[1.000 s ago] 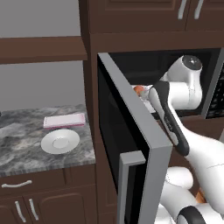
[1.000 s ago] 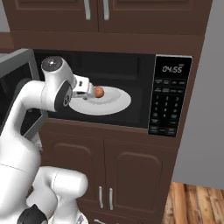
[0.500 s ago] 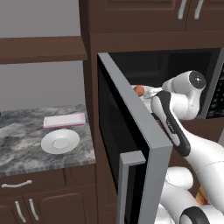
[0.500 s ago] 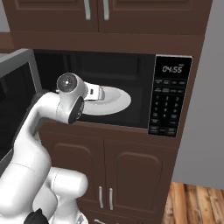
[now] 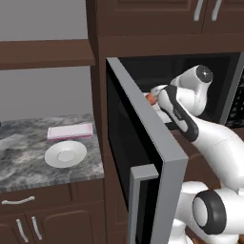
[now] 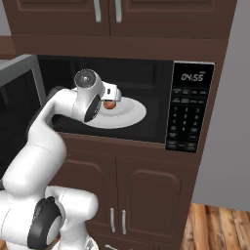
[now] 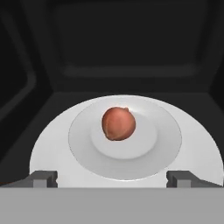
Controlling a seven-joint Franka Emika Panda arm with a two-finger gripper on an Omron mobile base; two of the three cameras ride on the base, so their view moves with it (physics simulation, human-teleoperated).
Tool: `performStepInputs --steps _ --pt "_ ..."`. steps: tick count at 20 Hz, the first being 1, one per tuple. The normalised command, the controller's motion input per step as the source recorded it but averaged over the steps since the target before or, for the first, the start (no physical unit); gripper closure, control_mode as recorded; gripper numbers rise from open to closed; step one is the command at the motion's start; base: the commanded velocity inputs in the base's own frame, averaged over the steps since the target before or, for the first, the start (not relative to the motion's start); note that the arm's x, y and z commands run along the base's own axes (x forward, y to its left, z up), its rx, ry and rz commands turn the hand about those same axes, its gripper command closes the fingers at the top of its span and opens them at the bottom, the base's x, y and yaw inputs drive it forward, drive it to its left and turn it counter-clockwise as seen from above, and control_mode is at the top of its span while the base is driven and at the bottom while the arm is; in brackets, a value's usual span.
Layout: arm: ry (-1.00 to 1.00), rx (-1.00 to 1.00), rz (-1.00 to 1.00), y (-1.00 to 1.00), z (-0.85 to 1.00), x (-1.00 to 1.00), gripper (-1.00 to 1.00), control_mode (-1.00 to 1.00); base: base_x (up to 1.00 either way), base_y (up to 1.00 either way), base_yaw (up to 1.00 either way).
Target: Pick the onion from the microwave and place it on plate located on the counter.
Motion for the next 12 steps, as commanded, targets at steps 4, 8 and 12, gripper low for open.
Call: performStepInputs --steps 4,8,12 --pt "0.0 0.0 0.0 0.0 -0.29 0.35 -1.0 -1.0 0.0 0.0 0.0" --pt "0.0 0.0 0.0 0.05 -0.35 0.34 -1.0 -1.0 0.0 0.0 0.0" --pt "0.0 0.0 0.0 0.0 -0.32 0.36 -1.0 -1.0 0.0 0.0 0.0"
